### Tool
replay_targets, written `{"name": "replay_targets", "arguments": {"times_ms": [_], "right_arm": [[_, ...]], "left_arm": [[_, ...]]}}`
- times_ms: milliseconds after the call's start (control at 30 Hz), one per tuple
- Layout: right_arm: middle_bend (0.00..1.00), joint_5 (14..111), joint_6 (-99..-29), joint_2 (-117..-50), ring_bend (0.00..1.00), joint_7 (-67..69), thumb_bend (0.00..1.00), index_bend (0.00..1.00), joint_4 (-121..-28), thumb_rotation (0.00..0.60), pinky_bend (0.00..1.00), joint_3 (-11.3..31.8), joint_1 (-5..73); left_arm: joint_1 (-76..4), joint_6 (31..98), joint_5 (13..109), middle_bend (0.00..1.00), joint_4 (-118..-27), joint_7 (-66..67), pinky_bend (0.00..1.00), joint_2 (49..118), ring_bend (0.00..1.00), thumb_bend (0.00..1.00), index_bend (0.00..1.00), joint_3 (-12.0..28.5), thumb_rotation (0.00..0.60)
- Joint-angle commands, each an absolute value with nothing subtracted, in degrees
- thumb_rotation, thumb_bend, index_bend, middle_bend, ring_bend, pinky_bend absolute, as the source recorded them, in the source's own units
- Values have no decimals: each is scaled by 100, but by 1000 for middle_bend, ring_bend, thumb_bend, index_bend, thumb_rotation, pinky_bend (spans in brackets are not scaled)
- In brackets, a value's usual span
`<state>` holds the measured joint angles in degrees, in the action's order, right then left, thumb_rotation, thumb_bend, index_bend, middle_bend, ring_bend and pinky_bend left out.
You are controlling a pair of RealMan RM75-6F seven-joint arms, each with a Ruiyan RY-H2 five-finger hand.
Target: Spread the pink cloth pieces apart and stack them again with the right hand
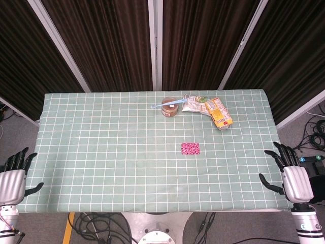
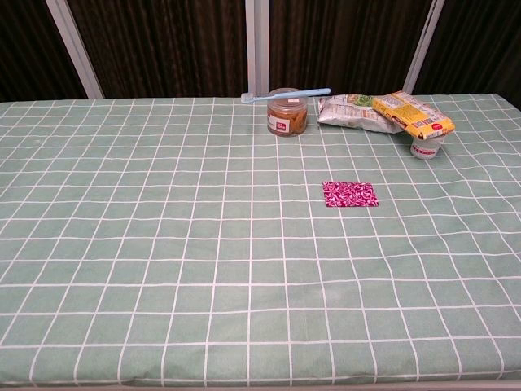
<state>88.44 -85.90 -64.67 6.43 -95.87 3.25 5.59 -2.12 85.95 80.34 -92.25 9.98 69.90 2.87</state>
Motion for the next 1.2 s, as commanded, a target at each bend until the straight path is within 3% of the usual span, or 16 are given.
{"name": "replay_targets", "arguments": {"times_ms": [33,500,700,833,1100,1200], "right_arm": [[49,8844,-8590,-6465,0,635,223,207,-9593,503,0,331,560],[52,8908,-8559,-6430,0,687,233,208,-9603,509,0,301,557],[51,8954,-8350,-6442,0,560,325,204,-9721,504,0,320,708],[52,8778,-7770,-6489,0,246,397,187,-9975,494,0,365,1019],[14,7997,-6169,-7087,0,-219,533,194,-9803,347,0,612,1974],[9,7636,-5810,-7530,0,-518,584,245,-9465,255,0,749,2285]], "left_arm": [[-210,8592,8031,146,-9221,998,126,6996,106,163,225,286,600],[-199,8634,8058,146,-9244,1013,126,6975,106,163,225,297,600],[-168,8663,8041,146,-9246,1002,126,6960,106,162,225,294,600],[-133,8681,8031,146,-9245,987,126,6979,106,163,225,271,600],[-100,8684,8010,146,-9215,955,126,7005,106,163,225,259,600],[-82,8697,8009,146,-9213,943,126,7007,106,162,225,253,600]]}}
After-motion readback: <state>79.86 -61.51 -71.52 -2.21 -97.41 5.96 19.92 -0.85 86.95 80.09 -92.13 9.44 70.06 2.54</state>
